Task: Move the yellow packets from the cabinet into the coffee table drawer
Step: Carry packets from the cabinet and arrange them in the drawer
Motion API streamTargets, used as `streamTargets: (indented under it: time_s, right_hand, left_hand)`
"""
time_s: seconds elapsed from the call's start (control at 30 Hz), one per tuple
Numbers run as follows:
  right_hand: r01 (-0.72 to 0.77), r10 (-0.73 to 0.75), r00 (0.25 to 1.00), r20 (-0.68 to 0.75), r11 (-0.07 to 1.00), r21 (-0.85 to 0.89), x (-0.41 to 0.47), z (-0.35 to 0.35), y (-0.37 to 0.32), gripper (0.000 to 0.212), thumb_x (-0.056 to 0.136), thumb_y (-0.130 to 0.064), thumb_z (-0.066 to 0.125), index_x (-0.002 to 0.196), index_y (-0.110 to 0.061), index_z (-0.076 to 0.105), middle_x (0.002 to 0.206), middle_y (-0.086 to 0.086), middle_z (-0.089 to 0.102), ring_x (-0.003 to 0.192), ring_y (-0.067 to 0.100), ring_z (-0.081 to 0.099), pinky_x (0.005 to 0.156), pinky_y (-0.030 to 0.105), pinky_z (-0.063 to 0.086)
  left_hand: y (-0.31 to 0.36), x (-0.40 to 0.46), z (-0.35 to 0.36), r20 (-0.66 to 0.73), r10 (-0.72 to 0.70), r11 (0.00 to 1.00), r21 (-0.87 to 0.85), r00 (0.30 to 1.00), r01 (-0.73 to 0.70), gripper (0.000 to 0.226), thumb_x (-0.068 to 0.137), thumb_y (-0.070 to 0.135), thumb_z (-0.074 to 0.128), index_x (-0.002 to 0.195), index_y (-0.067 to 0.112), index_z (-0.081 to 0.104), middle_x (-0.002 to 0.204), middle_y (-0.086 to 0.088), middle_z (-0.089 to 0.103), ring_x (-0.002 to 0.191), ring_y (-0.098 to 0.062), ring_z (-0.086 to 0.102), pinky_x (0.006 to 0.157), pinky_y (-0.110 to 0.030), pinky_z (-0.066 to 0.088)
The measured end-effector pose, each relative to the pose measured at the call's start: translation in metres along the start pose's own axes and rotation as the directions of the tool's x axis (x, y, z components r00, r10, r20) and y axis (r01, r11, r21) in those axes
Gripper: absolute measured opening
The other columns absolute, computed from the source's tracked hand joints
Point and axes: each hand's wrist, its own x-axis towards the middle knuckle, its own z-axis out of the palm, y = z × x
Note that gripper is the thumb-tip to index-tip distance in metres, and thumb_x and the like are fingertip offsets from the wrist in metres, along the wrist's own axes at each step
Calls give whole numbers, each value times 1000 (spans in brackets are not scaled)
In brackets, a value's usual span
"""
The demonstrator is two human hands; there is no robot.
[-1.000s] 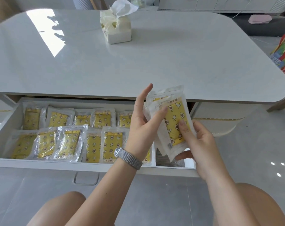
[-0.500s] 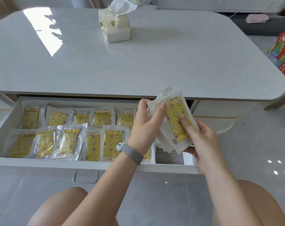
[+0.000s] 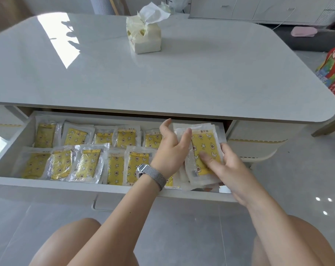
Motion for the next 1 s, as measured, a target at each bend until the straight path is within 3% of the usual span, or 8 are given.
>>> streamTargets:
  time_s: [0.1,0.17,0.27,0.4,0.53,0.63,0.77,1.0]
  right_hand:
    - [-66,67,998,-15,997,38,3,-2,0,52,72,-43,70,116,-18,60,103,-4,75,96,15,72,86,38,55]
    - [-109,109,994,5,993,51,3,-3,-2,50,73,-44,68,114,-17,63,101,-2,76,94,16,72,77,35,56]
    - [-193,191,981,34,979,67,4,-3,-3,36,81,-40,67,110,-17,66,96,-1,76,85,14,73,59,27,55]
    - [-258,254,966,44,959,121,9,-5,1,47,75,-37,71,117,-16,64,104,4,75,95,21,72,81,39,58]
    - [-284,282,959,32,950,129,19,-14,-7,55,67,-31,75,116,-8,63,104,10,75,90,22,73,74,37,61]
    - [-300,296,954,-50,947,-118,35,-20,-10,42,75,-33,78,107,-8,68,100,10,75,85,19,72,79,32,58]
    - [-340,361,930,-64,784,-519,43,-15,-4,12,86,-28,74,91,-17,71,99,4,73,91,18,69,85,31,55]
    - [-296,436,894,-103,403,-866,66,5,5,36,94,-29,56,125,-9,59,127,12,60,98,21,57,83,29,47]
  left_hand:
    - [3,2,-3,51,-51,998,44,997,49,74,96,48,48,150,8,16,126,9,53,121,-2,45,102,-22,39]
    - [0,4,-4,65,-53,996,75,996,48,52,95,49,49,123,6,47,95,9,63,87,2,58,85,-30,50]
    - [1,4,-2,131,-68,992,114,989,53,39,94,53,47,85,14,46,68,9,44,59,-8,43,64,-32,42]
    - [-2,6,1,174,-90,981,187,981,57,60,85,66,43,101,9,52,86,-6,65,78,-23,63,78,-43,55]
    - [13,3,-1,246,-137,970,229,960,79,52,95,57,41,107,8,49,91,-8,60,86,-21,60,91,-45,52]
    - [13,8,-12,242,-206,907,410,948,92,60,101,51,28,138,5,41,121,-13,58,110,-19,55,100,-34,43]
    - [5,11,-25,220,-312,764,637,924,106,53,105,39,29,142,2,36,109,-2,54,82,-12,55,71,-26,47]
    - [-1,9,-38,280,-458,634,768,844,90,52,104,36,32,150,13,27,133,-9,55,108,-21,61,82,-32,55]
